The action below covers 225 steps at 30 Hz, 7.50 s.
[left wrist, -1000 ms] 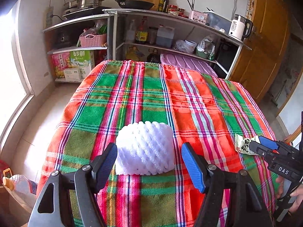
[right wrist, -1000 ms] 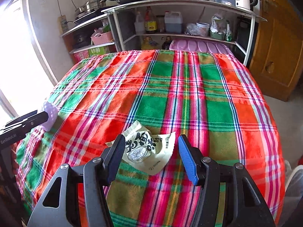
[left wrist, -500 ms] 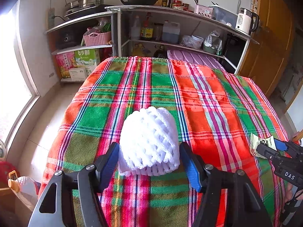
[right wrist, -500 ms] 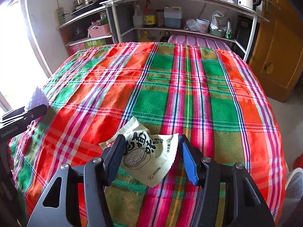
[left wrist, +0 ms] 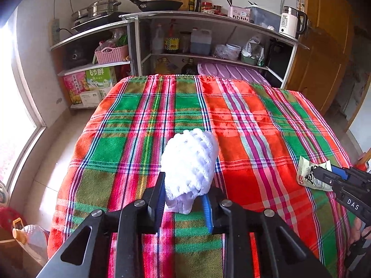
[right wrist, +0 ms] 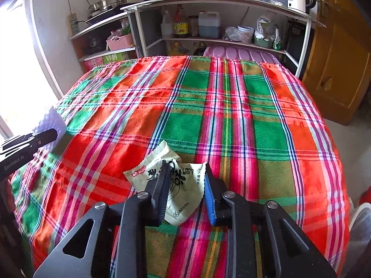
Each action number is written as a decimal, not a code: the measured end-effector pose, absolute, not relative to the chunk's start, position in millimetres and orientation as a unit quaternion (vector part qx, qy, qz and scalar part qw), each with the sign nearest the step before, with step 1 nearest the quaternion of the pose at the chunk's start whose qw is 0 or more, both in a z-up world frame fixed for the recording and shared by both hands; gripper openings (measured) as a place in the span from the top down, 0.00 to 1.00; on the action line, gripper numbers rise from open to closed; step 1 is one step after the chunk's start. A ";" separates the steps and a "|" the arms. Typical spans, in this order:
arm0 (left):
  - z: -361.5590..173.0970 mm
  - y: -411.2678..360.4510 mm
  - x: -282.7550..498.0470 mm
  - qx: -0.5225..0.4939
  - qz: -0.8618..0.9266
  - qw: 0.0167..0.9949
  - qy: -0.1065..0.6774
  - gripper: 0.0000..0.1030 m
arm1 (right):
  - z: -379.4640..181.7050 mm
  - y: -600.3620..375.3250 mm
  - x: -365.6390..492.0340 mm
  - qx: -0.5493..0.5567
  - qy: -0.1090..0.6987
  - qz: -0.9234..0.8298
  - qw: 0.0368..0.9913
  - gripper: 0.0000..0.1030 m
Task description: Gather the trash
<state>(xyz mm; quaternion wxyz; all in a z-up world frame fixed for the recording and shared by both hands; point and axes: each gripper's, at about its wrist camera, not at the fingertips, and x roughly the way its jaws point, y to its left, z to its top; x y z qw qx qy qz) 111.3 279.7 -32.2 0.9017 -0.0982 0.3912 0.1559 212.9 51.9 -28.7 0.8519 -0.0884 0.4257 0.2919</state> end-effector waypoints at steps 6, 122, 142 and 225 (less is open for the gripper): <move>-28.0 272.6 109.6 -0.093 0.145 0.906 0.388 0.75 | -25.9 50.4 208.7 -0.088 0.421 0.297 0.852 0.88; -39.6 -206.1 199.5 0.069 -0.225 0.879 0.414 0.56 | -30.9 -376.2 138.2 0.084 0.416 -0.079 0.902 0.57; -17.7 -164.9 153.3 0.057 -0.187 0.900 0.389 0.48 | -4.3 -341.5 95.7 0.069 0.388 -0.072 0.916 0.51; -13.8 -135.9 116.3 0.049 -0.146 0.915 0.374 0.48 | 1.8 -321.8 73.6 0.067 0.377 -0.067 0.921 0.40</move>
